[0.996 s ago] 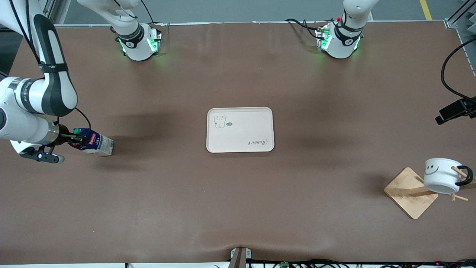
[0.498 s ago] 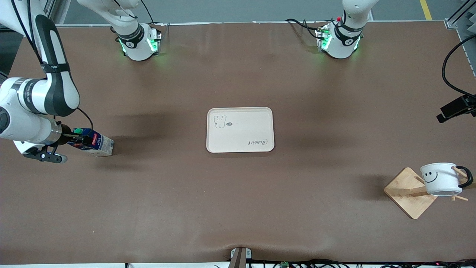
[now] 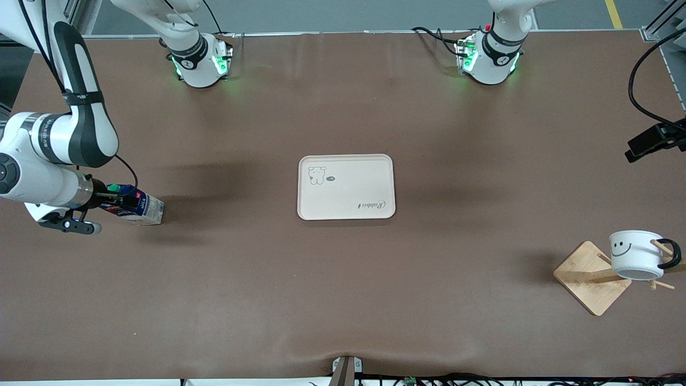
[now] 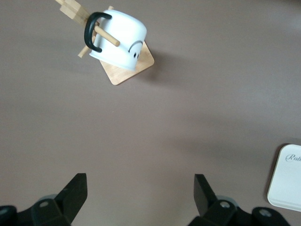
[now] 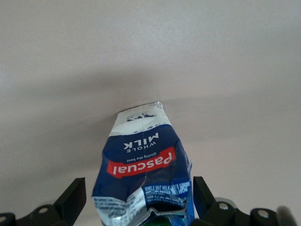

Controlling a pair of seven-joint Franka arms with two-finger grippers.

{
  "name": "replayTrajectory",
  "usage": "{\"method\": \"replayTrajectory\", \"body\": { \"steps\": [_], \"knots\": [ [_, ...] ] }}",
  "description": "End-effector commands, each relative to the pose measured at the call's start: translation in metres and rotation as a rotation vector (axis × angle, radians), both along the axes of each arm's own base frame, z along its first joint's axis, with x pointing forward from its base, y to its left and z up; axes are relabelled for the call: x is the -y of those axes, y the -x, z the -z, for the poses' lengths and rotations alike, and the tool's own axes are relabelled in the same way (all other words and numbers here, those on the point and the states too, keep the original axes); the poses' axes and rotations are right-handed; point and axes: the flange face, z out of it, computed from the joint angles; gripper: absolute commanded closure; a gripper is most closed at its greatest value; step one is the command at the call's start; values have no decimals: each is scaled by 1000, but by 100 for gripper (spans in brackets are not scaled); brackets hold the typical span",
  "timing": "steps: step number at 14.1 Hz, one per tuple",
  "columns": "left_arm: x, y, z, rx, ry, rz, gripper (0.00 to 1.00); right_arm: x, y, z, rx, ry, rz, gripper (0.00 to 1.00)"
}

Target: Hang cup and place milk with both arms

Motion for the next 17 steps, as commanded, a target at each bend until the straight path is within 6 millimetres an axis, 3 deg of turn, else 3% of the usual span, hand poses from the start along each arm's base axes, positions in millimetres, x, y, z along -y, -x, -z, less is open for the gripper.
{"method": "replayTrajectory", "body": {
  "steps": [1, 4, 6, 7, 8, 10, 12, 15, 17],
  "knots": [
    [4, 13, -4, -8, 10, -6, 0, -4, -20, -41, 74, 19, -24, 0],
    [-4, 18, -7, -3, 53, -15, 0, -7, -37, -91, 123, 20, -16, 0],
    [0, 20, -9, -1, 53, -8, 0, -8, -48, -150, 104, 29, -3, 0],
    [1, 20, -7, -6, 53, -6, 0, 1, -56, -170, 115, 31, 13, 0],
    [-2, 23, -9, -3, 53, -12, 0, 7, -59, -186, 142, 17, 27, 0],
    [-1, 23, -8, -6, 53, -11, 0, -6, -58, -207, 176, 4, 16, 0],
    [0, 24, -9, -6, 53, -6, 0, -17, -33, -250, 205, -6, 13, 0],
    [10, 22, -4, -19, 53, 9, 0, -41, 1, -284, 138, -13, -17, 0],
    [14, 18, -3, -13, 49, 16, 0, -32, 23, -303, 117, -17, 4, 0]
  ]
}}
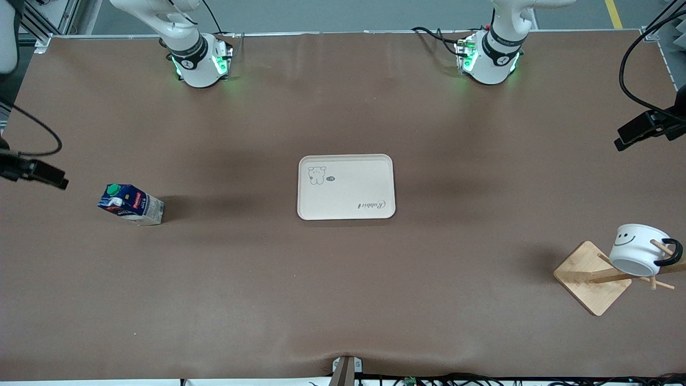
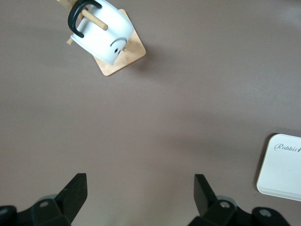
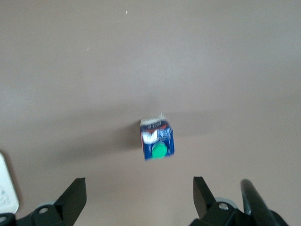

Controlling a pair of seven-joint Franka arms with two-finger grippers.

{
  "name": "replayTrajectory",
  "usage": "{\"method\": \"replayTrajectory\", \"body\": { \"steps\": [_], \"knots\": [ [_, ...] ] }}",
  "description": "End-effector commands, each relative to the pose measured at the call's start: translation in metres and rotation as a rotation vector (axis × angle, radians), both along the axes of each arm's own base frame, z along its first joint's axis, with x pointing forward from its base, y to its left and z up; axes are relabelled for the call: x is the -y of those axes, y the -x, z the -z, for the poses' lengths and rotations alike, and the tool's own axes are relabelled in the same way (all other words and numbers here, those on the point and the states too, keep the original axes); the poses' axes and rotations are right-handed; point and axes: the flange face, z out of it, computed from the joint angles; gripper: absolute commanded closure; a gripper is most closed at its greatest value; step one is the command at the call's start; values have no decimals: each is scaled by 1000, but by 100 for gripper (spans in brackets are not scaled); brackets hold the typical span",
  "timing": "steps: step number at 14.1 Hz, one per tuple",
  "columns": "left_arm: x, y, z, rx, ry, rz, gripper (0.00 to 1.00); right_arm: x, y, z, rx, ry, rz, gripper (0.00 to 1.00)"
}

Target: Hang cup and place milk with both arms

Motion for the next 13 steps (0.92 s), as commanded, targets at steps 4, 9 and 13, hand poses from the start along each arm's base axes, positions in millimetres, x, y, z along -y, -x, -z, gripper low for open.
{"method": "replayTrajectory", "body": {
  "steps": [4, 9, 13],
  "knots": [
    [11, 7, -2, -4, 15, 26, 0, 31, 36, -19, -22, -61, 58, 0],
    [10, 10, 0, -25, 17, 86, 0, 19, 36, -57, 54, -25, 30, 0],
    [50, 12, 8, -43, 18, 125, 0, 27, 45, -49, 8, -40, 49, 0]
  ]
}}
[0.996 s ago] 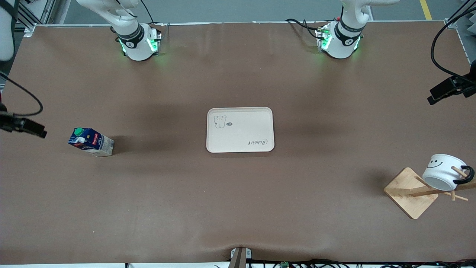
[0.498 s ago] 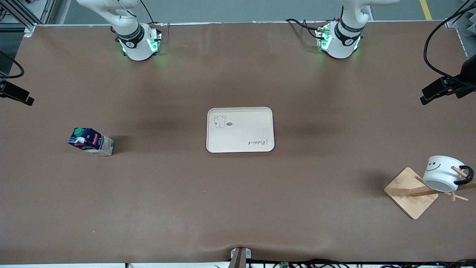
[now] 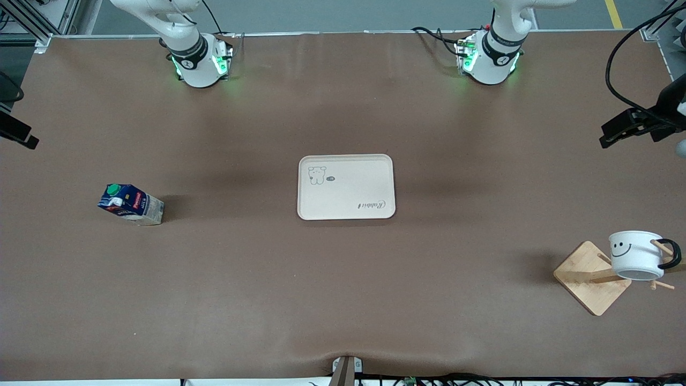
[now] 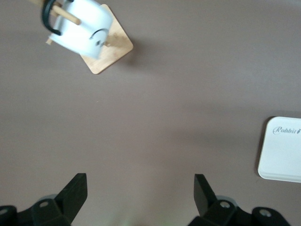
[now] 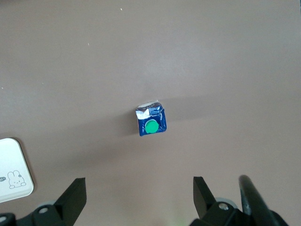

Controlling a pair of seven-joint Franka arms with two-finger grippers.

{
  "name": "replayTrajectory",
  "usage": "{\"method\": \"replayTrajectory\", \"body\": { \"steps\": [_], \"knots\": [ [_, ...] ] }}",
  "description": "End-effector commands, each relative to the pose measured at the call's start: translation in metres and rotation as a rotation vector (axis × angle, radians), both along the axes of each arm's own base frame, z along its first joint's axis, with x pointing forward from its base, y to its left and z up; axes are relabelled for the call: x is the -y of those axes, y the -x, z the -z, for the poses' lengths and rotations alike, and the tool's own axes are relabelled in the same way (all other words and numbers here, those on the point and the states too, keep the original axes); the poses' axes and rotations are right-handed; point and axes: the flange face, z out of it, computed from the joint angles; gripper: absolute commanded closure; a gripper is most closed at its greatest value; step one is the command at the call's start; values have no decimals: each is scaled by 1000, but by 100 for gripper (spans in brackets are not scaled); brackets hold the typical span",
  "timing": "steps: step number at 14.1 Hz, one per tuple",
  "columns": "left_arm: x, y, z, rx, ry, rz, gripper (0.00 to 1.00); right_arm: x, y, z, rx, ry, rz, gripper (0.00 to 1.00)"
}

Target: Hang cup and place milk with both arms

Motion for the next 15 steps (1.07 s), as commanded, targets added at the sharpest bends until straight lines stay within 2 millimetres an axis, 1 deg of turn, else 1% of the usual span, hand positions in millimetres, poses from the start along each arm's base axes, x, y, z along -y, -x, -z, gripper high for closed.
{"method": "replayTrajectory", "body": {
  "steps": [1, 2, 3, 6, 7, 9, 10, 11, 13, 15],
  "knots": [
    [32, 12, 3, -18, 15, 22, 0, -1, 13, 2, 10, -8, -7, 0],
    [39, 14, 6, -26, 14, 25, 0, -1, 18, 1, 39, -6, -9, 0],
    [41, 15, 5, -17, 14, 28, 0, -2, 23, 3, 44, -7, -13, 0],
    [41, 16, 6, -13, 15, 30, 0, -1, 34, 7, 53, -8, -11, 0],
    [42, 18, 1, -4, 15, 32, 0, 1, 38, 9, 56, -8, -11, 0],
    [41, 19, -1, 2, 16, 30, 0, -10, 35, 5, 81, -3, -88, 0],
    [41, 19, -2, 3, 17, 30, 0, -12, 34, 5, 82, -1, -111, 0],
    [40, 19, -4, 6, 18, 40, 0, -12, 34, 3, 80, -1, -111, 0],
    [36, 18, -7, 13, 19, 40, 0, -4, 34, 3, 77, -6, -92, 0],
    [36, 18, -11, 18, 19, 38, 0, -3, 35, 4, 74, -7, -90, 0]
  ]
}}
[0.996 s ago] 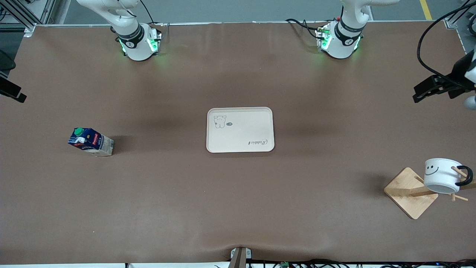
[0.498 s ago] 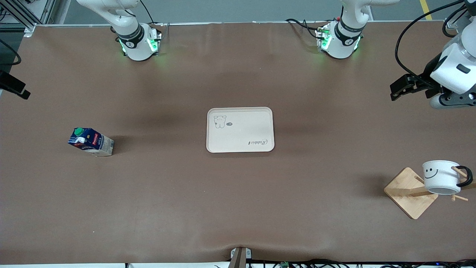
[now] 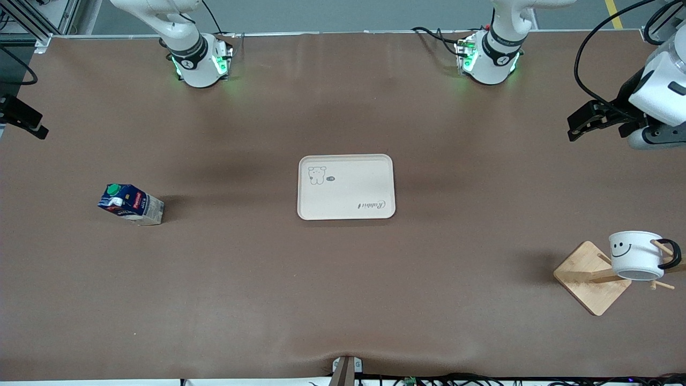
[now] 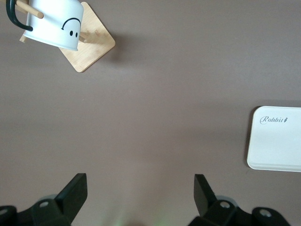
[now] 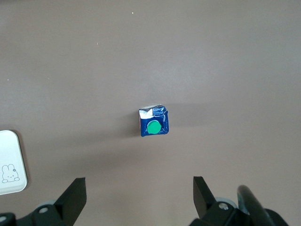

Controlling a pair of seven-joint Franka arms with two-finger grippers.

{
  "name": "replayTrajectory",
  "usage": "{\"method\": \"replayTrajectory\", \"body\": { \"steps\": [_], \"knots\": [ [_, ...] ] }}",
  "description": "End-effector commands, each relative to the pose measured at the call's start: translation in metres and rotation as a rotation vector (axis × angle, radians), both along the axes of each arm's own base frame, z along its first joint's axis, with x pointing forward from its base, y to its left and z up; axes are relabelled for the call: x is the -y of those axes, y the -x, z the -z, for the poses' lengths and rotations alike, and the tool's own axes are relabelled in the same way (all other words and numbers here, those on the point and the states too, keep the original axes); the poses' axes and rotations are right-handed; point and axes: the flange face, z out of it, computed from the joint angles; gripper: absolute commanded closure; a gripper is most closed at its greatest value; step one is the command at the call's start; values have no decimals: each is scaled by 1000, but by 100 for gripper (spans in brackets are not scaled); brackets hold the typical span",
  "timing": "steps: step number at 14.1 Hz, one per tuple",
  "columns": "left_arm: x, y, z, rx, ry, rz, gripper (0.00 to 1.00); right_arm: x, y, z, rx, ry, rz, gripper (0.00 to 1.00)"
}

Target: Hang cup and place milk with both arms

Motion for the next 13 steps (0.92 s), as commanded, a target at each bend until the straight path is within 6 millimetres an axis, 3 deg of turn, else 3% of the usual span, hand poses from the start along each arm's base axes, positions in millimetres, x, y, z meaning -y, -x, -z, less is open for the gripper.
{"method": "replayTrajectory", "body": {
  "steps": [1, 6, 13],
  "knots": [
    [-4, 7, -10, 17, 19, 7, 0, 3, 8, -3, 4, -8, -4, 0],
    [-2, 5, -18, 34, 21, 10, 0, 16, 11, 1, -17, -13, 18, 0],
    [-4, 10, -24, 20, 19, 6, 0, 12, 10, 1, -17, -14, 12, 0]
  ]
}}
